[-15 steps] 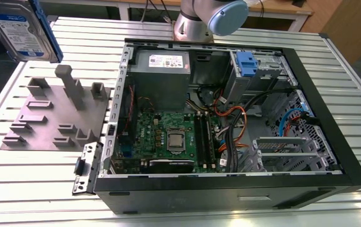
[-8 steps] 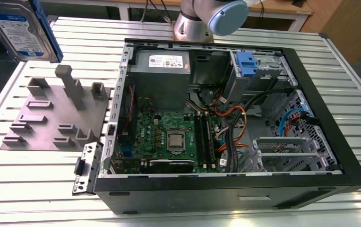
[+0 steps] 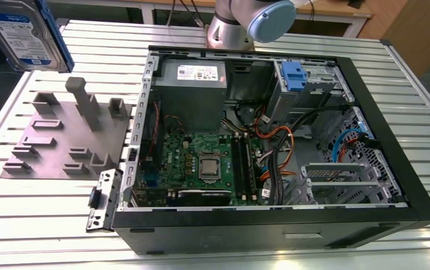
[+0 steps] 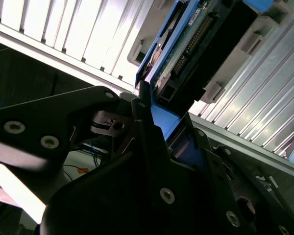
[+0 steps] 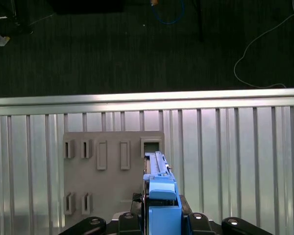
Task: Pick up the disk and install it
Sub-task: 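Pick up the disk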
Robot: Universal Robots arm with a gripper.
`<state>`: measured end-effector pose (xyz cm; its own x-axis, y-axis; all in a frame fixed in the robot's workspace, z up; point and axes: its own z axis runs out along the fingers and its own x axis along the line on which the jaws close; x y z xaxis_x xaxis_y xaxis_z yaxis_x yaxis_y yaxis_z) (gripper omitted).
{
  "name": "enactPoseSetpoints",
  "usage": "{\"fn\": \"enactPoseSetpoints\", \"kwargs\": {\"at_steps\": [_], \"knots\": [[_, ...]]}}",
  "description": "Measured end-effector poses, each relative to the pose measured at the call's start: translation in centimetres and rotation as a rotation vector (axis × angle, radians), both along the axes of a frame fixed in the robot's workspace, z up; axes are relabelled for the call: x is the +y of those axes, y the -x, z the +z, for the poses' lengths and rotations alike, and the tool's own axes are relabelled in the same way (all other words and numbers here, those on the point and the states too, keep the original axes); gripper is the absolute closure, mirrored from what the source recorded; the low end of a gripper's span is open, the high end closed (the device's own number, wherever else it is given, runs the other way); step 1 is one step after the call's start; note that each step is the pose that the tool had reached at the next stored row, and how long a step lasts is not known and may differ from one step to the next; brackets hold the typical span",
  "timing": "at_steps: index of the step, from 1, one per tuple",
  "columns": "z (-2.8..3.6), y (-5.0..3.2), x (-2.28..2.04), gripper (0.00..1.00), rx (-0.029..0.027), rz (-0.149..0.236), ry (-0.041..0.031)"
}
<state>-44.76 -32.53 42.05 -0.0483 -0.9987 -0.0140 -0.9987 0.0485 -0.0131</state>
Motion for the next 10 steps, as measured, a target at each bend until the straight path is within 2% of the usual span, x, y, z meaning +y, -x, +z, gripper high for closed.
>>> {"fn": "enactPoseSetpoints", "kwargs": {"at_steps": [6,10], "knots": [[0.8,0.0,0.0,0.64,0.0001,0.0,0.0],[0.94,0.0,0.0,0.64,-0.0002,0.0,-0.0001]]}}
